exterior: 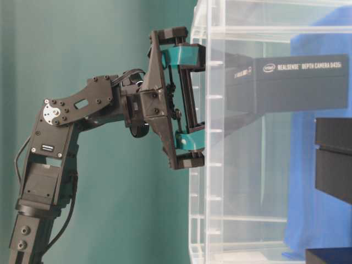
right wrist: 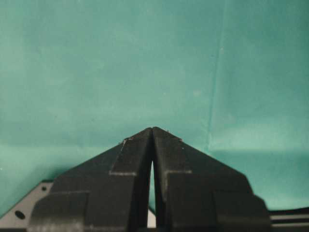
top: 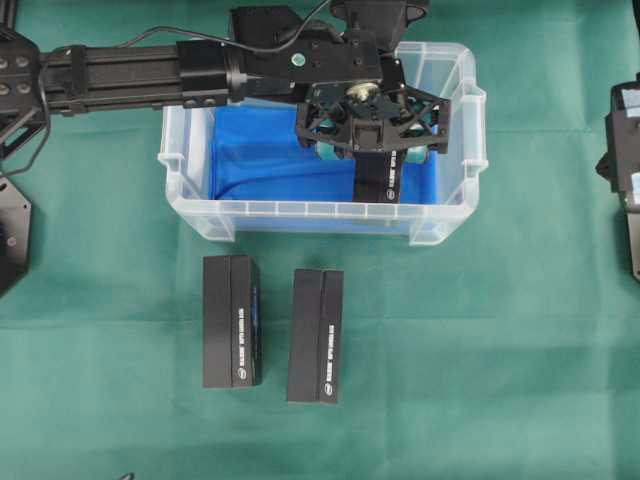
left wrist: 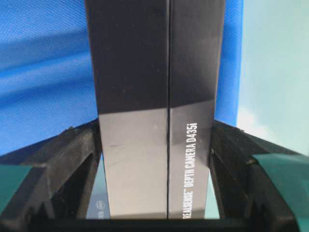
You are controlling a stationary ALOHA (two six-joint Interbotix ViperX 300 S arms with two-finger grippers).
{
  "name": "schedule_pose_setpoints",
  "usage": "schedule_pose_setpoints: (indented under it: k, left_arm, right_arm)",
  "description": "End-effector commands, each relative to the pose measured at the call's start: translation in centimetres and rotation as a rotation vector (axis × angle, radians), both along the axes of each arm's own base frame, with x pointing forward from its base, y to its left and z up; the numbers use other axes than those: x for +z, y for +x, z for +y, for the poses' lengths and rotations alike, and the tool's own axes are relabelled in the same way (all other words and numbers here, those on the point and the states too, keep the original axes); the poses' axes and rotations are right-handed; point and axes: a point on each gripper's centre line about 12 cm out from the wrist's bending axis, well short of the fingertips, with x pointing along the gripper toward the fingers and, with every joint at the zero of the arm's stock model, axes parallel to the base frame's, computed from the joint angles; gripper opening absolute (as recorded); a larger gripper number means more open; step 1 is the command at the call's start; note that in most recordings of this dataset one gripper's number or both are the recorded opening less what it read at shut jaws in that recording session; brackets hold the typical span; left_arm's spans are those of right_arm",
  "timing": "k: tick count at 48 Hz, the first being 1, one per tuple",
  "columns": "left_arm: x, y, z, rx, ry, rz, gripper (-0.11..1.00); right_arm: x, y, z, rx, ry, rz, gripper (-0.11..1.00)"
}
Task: Take the box out of the case with the left arm.
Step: 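Close the left gripper on the right box and lift it up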
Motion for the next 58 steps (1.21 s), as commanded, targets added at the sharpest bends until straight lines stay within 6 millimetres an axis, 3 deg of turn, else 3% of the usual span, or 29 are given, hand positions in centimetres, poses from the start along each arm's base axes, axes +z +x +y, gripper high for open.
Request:
schedule_pose_setpoints:
  k: [1, 16, 31, 46, 58]
  left_arm:
    - [3.1, 0.1, -0.1, -0.005, 0.014, -0.075, 0.61]
    - [4.0, -0.1, -0.3, -0.008, 0.020, -0.093, 0.61]
    - [8.7, -1.9, -0.6, -0.002, 0.014, -0.080, 0.61]
    - [12.6, -1.6, -0.7, -0.005, 0.010, -0.098, 0.61]
    - [16.3, -2.7, -0.8, -0.003, 0.009, -0.075, 0.61]
  right_arm:
    - [0.4, 0.1, 0.0, -0.001, -0.002, -0.012, 0.03]
    - [0.4, 0.1, 0.0, -0.001, -0.002, -0.012, 0.03]
    - [0.4, 0.1, -0.1, -0.001, -0.003, -0.012, 0.03]
    - [0.4, 0.1, -0.1, -0.003, -0.007, -0.012, 0.03]
    - [0.4, 0.1, -0.1, -0.004, -0.007, -0.013, 0.03]
